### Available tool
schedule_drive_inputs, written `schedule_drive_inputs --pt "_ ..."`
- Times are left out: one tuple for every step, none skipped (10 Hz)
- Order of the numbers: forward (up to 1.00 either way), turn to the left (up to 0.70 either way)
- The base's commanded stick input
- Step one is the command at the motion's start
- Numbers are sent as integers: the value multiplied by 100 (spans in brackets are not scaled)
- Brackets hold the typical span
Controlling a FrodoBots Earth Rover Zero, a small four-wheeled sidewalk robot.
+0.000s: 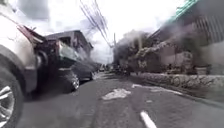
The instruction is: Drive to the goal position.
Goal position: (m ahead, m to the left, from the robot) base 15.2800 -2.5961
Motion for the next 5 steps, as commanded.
schedule_drive_inputs --pt "85 -34" --pt "85 -21" --pt "85 -4" --pt "85 0" --pt "85 0"
